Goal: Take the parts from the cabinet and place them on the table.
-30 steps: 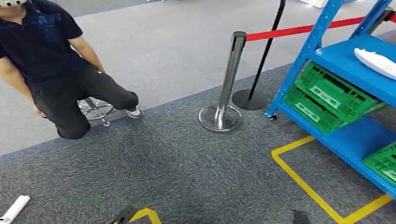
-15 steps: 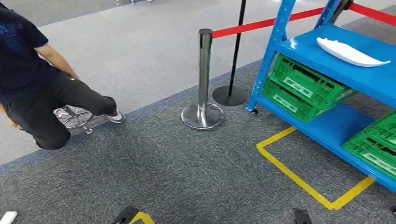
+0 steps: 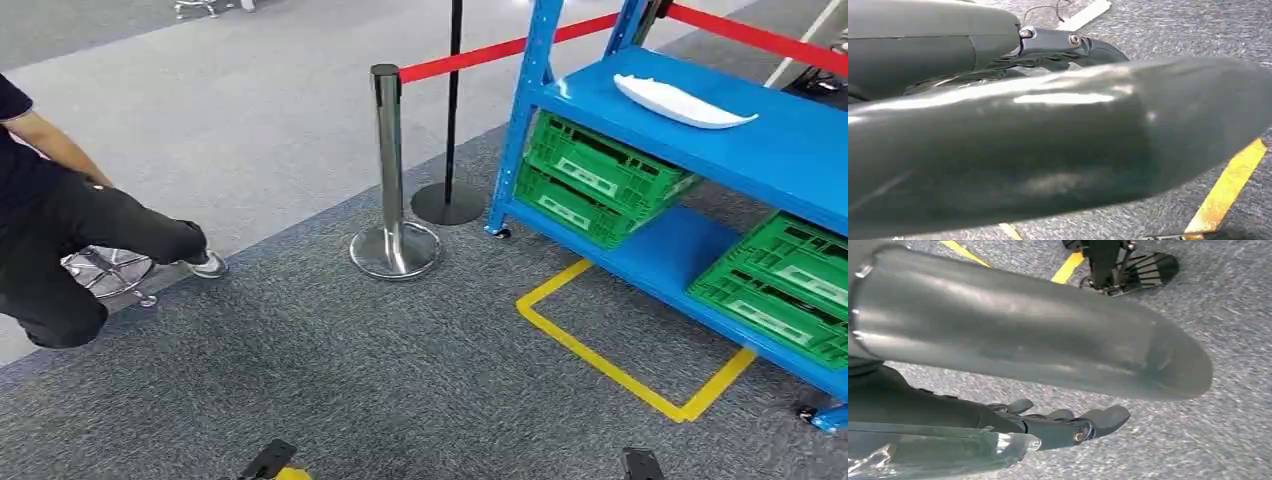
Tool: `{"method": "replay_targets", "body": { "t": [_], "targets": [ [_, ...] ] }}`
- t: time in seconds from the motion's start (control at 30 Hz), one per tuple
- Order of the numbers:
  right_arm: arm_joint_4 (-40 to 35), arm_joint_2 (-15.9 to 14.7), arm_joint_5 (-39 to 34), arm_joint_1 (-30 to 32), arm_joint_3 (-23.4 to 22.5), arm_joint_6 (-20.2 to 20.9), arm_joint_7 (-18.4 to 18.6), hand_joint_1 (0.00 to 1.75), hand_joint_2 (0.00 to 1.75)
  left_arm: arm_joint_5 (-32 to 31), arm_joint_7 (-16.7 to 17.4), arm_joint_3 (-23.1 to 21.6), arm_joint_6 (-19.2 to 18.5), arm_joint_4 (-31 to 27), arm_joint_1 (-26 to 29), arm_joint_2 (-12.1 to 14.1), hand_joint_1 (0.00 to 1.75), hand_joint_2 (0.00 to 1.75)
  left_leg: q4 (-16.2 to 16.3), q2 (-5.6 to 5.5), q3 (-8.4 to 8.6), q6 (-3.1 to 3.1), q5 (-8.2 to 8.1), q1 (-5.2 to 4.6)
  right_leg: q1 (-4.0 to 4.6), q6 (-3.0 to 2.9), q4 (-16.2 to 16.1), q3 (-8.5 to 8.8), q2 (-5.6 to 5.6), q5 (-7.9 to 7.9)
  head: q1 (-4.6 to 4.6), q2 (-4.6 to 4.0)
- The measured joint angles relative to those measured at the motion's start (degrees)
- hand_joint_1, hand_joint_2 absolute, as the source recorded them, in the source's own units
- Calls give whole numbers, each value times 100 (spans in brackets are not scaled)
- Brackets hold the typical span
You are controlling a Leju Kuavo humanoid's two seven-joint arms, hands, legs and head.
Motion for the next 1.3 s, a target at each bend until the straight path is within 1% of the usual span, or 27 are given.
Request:
{"method": "replay_targets", "body": {
  "t": [0.03,0.07,0.13,0.17,0.2,0.27,0.3,0.33,0.37,0.47,0.5,0.53,0.6,0.67,0.73,0.8,0.83,0.87,0.97,1.0,1.03,1.07,1.13,1.17,1.2,1.23,1.3],
  "targets": [
    [0,0,9,-10,0,-4,4,0,0,-2,-11,2,2,0,-1,-2,0,0,-2,35,-3,33,2,-3,33,11,228,-104,-220,-186,35,0],
    [0,2,15,-31,2,0,7,0,0,-2,-13,4,0,0,11,-2,0,0,-2,92,-3,53,-3,-9,32,30,646,-287,-316,-425,40,0],
    [0,2,15,-36,7,0,7,0,0,-2,-13,11,0,0,21,-2,0,0,2,204,-6,64,-10,-24,23,56,1476,-658,-392,-770,33,0],
    [0,0,15,-22,4,-2,7,0,0,-2,-13,22,0,0,20,0,0,0,2,250,-3,64,-11,-24,23,72,1664,-731,-411,-793,35,0],
    [0,0,17,-14,4,-2,9,0,0,-7,-13,31,-2,0,20,0,0,0,3,290,1,62,-16,-22,23,81,1582,-676,-421,-690,33,0],
    [0,-7,17,-21,4,0,9,0,0,-20,-13,35,-13,0,18,-6,0,0,9,378,23,37,-35,-12,15,84,780,-235,-494,-267,33,0],
    [0,-9,17,-30,4,-2,9,0,0,-24,-13,37,-15,0,16,-13,0,0,18,419,46,7,-54,-8,14,92,241,75,-630,-69,35,0],
    [0,-2,17,-46,7,0,9,0,0,-35,-13,42,-15,0,15,-2,0,0,35,442,48,-31,-76,-61,49,102,0,195,-858,-164,44,0],
    [0,7,17,-59,7,2,9,0,0,-39,-13,42,-15,0,13,-6,0,0,73,457,38,-52,-93,-88,23,10,-22,232,-755,-117,41,0],
    [0,7,17,-35,4,2,24,0,0,-44,-13,50,-15,0,2,-4,0,0,49,569,50,-110,-78,-81,44,-96,2,173,-619,-111,0,0],
    [0,7,17,-37,4,2,24,0,0,-44,-13,50,-15,0,-4,-4,0,0,65,525,48,-160,-125,-64,11,-138,-17,180,-572,-88,0,0],
    [0,4,17,-50,4,2,24,0,0,-46,-13,50,-15,0,-6,-7,0,0,215,377,-7,-198,-254,-57,4,-162,-18,176,-530,-82,-17,0],
    [0,2,17,-78,4,-2,24,0,0,-50,-11,52,-18,0,7,-7,0,0,1026,262,-378,-239,-688,-21,8,-213,-18,158,-431,-65,-20,0],
    [0,2,17,-63,4,0,24,0,0,-50,-13,55,-18,2,23,-4,0,0,1660,235,-711,-251,-871,-9,13,-219,-17,147,-320,-61,-18,0],
    [0,2,17,-44,4,0,24,0,0,-50,-11,59,-17,2,18,-2,0,0,1435,227,-638,-227,-586,-3,12,-217,-17,140,-212,-51,-17,0],
    [0,2,20,-50,4,0,24,0,0,-50,-13,59,-18,2,8,-2,0,0,610,127,-224,-186,-128,4,2,-190,-17,139,-99,-29,-18,0],
    [0,2,17,-53,4,0,24,0,0,-50,-13,59,-18,2,5,-2,0,0,254,-88,-35,-173,-41,23,-3,-168,-18,131,-65,-16,-18,0],
    [0,2,19,-64,4,2,24,0,0,-50,-13,59,-17,2,-1,-9,0,0,68,-129,10,-171,-105,37,38,-133,25,90,-12,-26,-16,0],
    [0,2,17,-18,4,17,26,0,0,-48,-11,61,-20,2,-8,-9,0,0,95,-65,-21,-100,-71,-16,-17,-7,-78,72,70,52,-13,0],
    [0,2,17,-6,4,20,31,0,0,-48,-11,61,-18,2,-11,-11,0,0,34,-3,-14,-41,-21,21,-17,23,-58,12,59,44,-22,0],
    [0,0,15,2,2,20,33,0,0,-50,-11,63,-18,2,-17,-13,0,0,25,38,-8,-4,-9,22,-1,32,67,-29,-182,-53,-2,0],
    [0,2,15,-15,4,26,35,0,0,-48,-11,63,-20,2,-13,-17,0,0,25,71,-15,32,-11,20,9,45,388,-167,-329,-271,35,0],
    [0,4,15,-37,7,26,37,0,0,-35,-11,66,-20,2,11,-20,0,0,28,185,-19,42,-14,-2,7,69,1326,-580,-413,-731,31,0],
    [0,2,15,-30,7,26,42,0,0,-35,-11,68,-22,2,14,-17,0,0,32,234,-22,42,-15,-6,8,80,1650,-718,-416,-837,37,0],
    [2,2,15,-16,7,26,44,0,0,-33,-11,70,-22,2,13,-17,0,0,32,271,-19,42,-15,-8,8,81,1723,-739,-417,-816,31,0],
    [0,2,15,-8,4,26,46,0,0,-33,-11,70,-22,2,10,-17,0,0,34,313,-18,38,-19,-8,9,82,1541,-632,-420,-677,37,0],
    [0,-2,15,-15,4,26,48,0,0,-13,-11,70,-26,2,8,-22,0,0,38,393,4,12,-36,-2,8,77,633,-133,-493,-238,35,0]
  ]
}}
